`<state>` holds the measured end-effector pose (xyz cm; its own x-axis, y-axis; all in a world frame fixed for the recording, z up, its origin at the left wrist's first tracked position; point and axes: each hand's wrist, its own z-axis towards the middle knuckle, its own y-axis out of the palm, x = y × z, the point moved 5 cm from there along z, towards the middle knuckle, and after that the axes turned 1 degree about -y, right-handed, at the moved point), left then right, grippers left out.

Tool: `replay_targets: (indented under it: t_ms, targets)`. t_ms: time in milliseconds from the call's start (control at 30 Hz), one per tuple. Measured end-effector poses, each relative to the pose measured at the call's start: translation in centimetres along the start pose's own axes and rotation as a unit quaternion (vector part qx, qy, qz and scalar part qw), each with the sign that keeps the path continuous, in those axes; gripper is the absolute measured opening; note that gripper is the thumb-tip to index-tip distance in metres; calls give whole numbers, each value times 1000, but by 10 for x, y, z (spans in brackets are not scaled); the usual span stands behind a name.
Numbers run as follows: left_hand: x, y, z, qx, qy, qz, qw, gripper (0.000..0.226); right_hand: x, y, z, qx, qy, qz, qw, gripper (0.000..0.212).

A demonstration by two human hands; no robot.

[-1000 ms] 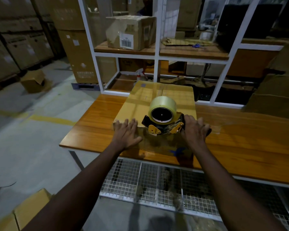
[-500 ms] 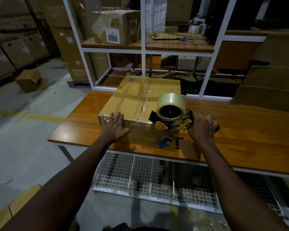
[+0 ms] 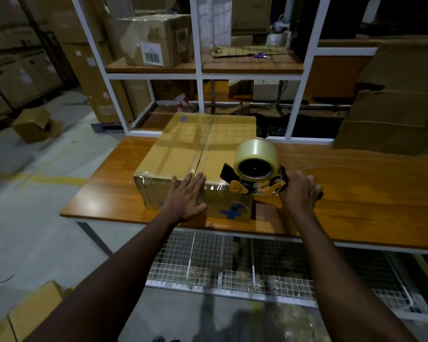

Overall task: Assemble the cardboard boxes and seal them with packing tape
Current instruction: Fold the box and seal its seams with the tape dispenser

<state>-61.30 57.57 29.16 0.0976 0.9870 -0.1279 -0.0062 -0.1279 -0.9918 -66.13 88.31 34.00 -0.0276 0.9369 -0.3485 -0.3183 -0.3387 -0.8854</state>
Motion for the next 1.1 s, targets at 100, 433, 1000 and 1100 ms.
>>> replay_targets:
  t_ms: [100, 433, 1000, 1100]
  targets:
    - [4, -4, 1, -5, -13, -11, 1000, 103, 24, -5, 0, -9, 9, 6, 1000, 10]
    - [54, -17, 25, -19, 23, -27, 999, 97, 16, -12, -2, 7, 23, -14, 1000, 17]
    - [58, -12, 22, -20, 25, -30, 999, 108, 79, 21, -34, 15, 106, 40, 993, 16]
    - [60, -10, 25, -25, 21, -31, 999, 109, 70, 30, -36, 7, 109, 60, 992, 19]
